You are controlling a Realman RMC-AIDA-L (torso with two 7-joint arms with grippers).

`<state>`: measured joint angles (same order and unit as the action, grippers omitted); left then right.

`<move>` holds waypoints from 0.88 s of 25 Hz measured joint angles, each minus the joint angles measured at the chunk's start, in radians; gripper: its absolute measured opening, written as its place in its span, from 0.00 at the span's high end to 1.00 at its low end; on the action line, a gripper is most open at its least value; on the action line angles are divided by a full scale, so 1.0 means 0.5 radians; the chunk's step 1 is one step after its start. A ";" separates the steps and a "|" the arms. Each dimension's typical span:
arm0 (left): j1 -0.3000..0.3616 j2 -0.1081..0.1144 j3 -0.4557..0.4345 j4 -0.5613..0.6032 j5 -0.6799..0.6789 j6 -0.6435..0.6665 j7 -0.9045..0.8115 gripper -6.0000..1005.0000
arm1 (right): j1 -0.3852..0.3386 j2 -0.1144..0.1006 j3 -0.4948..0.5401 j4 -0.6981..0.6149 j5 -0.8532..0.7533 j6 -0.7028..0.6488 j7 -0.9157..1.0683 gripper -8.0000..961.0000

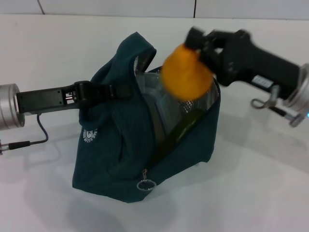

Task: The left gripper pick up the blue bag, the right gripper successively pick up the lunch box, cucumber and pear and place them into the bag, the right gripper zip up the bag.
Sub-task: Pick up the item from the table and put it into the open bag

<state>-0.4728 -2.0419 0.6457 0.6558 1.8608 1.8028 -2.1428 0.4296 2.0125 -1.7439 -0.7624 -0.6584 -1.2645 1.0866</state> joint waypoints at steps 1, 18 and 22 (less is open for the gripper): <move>0.000 0.000 0.000 0.000 0.000 0.001 0.001 0.86 | 0.020 0.001 -0.042 0.001 0.000 0.001 0.003 0.88; 0.001 -0.006 0.000 -0.002 -0.008 0.005 0.018 0.85 | 0.117 0.021 -0.287 0.133 0.018 0.002 0.120 0.87; 0.003 -0.003 0.000 -0.002 -0.009 0.005 0.018 0.85 | 0.115 0.018 -0.275 0.174 0.023 -0.007 0.219 0.86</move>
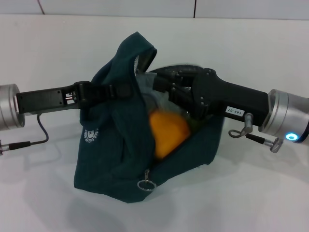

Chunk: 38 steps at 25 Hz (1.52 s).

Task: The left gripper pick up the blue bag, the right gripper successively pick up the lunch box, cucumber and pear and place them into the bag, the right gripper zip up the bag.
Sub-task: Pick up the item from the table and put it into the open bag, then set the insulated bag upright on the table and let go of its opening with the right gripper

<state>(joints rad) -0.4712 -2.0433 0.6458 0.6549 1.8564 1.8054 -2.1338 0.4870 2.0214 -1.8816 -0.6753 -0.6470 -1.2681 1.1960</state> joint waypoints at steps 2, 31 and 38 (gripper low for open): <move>0.000 0.000 0.000 0.000 0.000 0.000 0.000 0.85 | 0.000 -0.002 0.007 0.021 0.003 -0.008 0.034 0.86; -0.025 -0.003 0.000 0.000 0.009 0.005 0.009 0.85 | -0.110 -0.019 0.579 0.980 -0.021 -0.448 1.241 0.38; -0.033 -0.004 0.000 0.000 0.011 0.004 0.009 0.85 | -0.006 -0.012 0.560 0.964 -0.103 -0.379 1.369 0.37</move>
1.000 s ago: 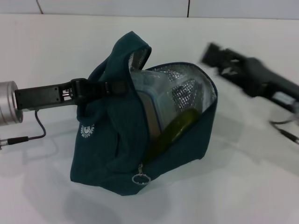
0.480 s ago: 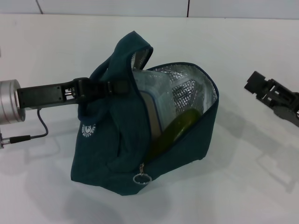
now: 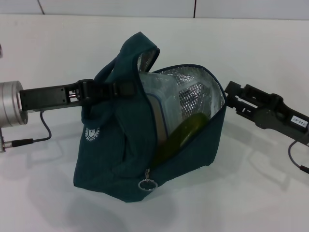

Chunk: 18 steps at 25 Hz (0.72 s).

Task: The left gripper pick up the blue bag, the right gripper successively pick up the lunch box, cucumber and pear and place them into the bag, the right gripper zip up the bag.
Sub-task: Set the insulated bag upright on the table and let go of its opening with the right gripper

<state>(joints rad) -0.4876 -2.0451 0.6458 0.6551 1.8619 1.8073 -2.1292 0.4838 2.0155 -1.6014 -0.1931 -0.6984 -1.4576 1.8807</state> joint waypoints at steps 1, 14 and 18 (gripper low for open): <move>0.000 0.000 0.000 0.000 0.000 0.000 0.000 0.84 | 0.010 0.003 -0.006 -0.001 -0.006 -0.003 0.005 0.37; -0.007 0.001 0.015 0.000 0.007 -0.001 0.003 0.84 | 0.095 0.005 -0.171 0.004 -0.020 0.066 0.077 0.40; -0.014 -0.001 0.017 0.000 0.007 -0.001 0.003 0.84 | 0.095 0.001 -0.179 -0.001 -0.021 0.069 0.062 0.42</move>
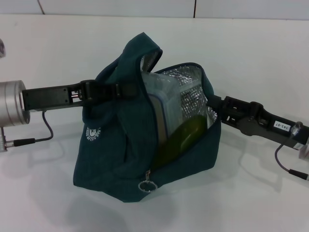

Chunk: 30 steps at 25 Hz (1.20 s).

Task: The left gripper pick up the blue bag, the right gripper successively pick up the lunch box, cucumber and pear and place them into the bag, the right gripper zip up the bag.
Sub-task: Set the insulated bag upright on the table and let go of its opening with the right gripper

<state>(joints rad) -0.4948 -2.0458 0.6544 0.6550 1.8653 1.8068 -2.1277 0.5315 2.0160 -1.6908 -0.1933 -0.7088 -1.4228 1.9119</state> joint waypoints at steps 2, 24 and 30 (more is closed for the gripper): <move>-0.002 -0.001 0.001 0.000 0.000 0.000 0.000 0.84 | -0.006 -0.003 0.002 -0.001 0.000 -0.005 -0.024 0.42; -0.104 -0.033 0.105 0.000 -0.037 0.000 -0.009 0.84 | -0.072 -0.016 0.248 -0.051 0.028 -0.319 -0.418 0.93; -0.206 -0.069 0.150 -0.046 -0.035 -0.021 -0.002 0.84 | -0.171 -0.098 0.484 -0.083 0.018 -0.510 -0.439 0.95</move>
<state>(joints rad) -0.5978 -2.0802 0.7293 0.6319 1.8478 1.7966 -2.1288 0.4459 1.9670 -1.4487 -0.2348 -0.7000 -1.6776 1.6921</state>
